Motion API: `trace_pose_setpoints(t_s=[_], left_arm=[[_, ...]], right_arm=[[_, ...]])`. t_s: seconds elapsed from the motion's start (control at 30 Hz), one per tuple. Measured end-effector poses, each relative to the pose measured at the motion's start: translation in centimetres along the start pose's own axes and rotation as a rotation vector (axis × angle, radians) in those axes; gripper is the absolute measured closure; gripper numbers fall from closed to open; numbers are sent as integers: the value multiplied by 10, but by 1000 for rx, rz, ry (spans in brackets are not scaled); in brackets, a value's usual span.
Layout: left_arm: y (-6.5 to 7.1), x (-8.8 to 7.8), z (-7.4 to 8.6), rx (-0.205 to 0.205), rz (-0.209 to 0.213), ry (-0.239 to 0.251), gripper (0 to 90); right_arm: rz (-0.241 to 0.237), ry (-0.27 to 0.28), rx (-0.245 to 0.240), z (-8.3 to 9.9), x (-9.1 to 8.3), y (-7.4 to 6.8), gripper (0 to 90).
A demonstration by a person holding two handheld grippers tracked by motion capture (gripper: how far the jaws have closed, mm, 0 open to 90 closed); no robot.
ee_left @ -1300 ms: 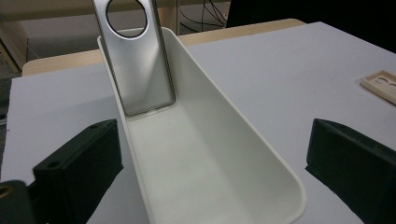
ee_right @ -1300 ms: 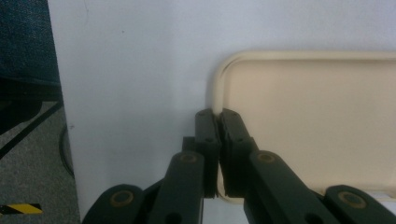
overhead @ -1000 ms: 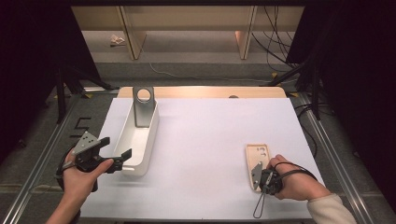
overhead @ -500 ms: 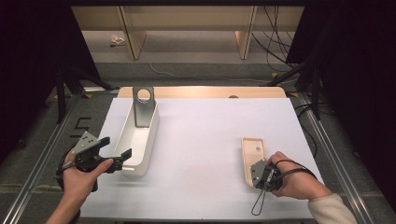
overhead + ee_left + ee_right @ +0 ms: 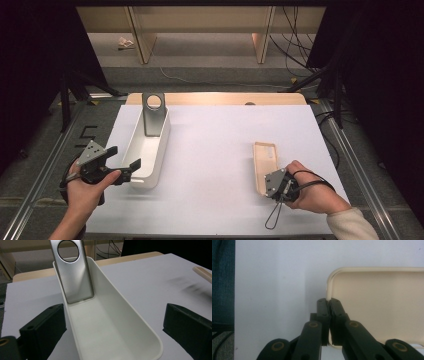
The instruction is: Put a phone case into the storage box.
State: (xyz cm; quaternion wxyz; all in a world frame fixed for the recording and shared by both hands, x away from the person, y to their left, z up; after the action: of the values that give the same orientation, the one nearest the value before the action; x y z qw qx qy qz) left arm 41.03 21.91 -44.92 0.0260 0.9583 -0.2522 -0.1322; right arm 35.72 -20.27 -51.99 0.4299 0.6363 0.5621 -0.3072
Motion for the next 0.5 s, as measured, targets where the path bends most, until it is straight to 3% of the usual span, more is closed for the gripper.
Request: trace_pose_setpoints(t_s=[0.23, 0.5], left_arm=[[0, 0, 0, 0, 3, 1, 39], [1, 0, -1, 1, 2, 0, 40]], right_arm=[[16, 67, 2, -11, 1, 2, 882], [18, 106, -6, -19, 4, 3, 882]])
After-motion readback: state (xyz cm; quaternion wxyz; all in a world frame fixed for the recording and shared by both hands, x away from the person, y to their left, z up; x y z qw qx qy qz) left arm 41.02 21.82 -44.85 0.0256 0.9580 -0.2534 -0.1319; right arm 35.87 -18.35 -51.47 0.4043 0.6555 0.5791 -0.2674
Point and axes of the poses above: each handheld gripper's, and its own axes: x roughly forward along the jaws, z roughly out of its underside, y roughly to its right, the point moved 10 cm from there along x, roughly forward along the jaws, and after that the axes turned 11 degrees about y, right-handed, at the moved point
